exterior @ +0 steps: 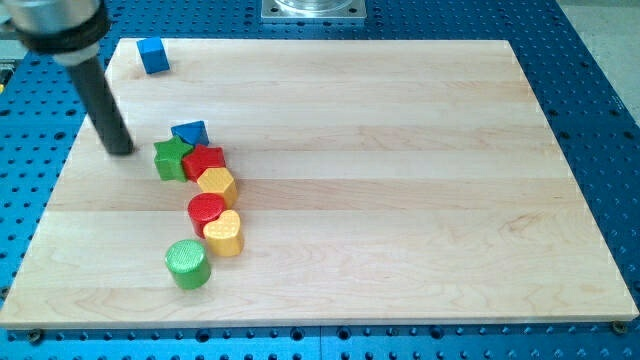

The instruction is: Separate the red circle from the yellow blocks

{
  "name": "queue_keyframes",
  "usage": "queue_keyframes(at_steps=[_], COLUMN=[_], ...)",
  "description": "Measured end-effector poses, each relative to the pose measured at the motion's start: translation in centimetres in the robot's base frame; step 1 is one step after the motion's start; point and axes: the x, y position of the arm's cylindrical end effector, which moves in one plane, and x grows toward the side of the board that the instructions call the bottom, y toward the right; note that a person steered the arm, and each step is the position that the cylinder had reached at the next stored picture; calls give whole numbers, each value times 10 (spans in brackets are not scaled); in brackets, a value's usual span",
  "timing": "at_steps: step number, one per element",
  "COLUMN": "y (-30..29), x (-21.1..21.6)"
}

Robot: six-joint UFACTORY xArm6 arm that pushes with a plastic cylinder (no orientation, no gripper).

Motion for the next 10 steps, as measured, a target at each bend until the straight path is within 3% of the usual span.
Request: queue_keyframes(at_steps=[1, 3, 6, 8, 9, 10], y=[30, 131, 175, 277, 302, 330], x=[67, 75, 94, 107, 80, 92])
